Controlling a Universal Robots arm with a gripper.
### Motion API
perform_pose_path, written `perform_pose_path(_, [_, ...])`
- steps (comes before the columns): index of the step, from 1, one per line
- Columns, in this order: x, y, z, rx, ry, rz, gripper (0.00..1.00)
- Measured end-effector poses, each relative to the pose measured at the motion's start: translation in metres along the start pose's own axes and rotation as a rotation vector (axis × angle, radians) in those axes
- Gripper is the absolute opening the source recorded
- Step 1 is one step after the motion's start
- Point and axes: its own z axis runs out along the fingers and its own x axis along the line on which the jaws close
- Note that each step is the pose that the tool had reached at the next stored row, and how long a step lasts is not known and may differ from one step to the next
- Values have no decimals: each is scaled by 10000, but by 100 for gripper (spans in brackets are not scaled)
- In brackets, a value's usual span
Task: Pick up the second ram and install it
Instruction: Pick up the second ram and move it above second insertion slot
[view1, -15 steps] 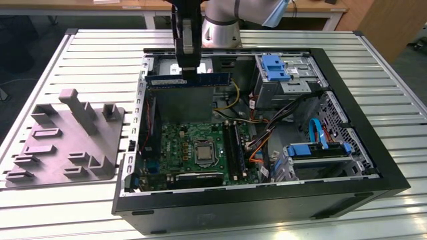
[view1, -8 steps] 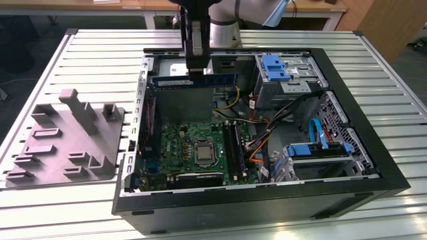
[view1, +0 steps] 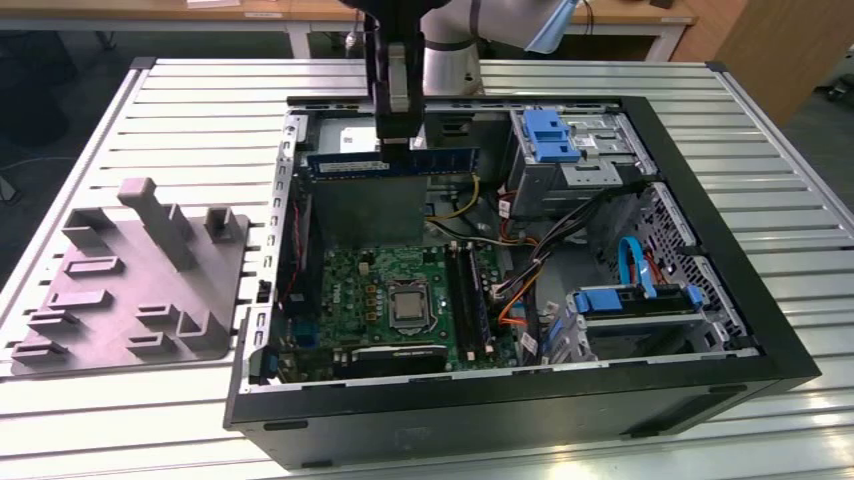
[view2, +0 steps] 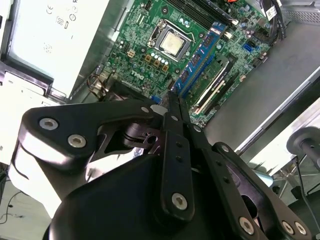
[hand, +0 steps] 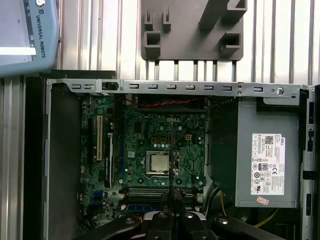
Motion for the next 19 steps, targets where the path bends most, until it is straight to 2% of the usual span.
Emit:
perform_pose_path(6, [0,-14,56,-1,1,0,11])
perform_pose_path(19, [2,-135,171,-12,0,0,11])
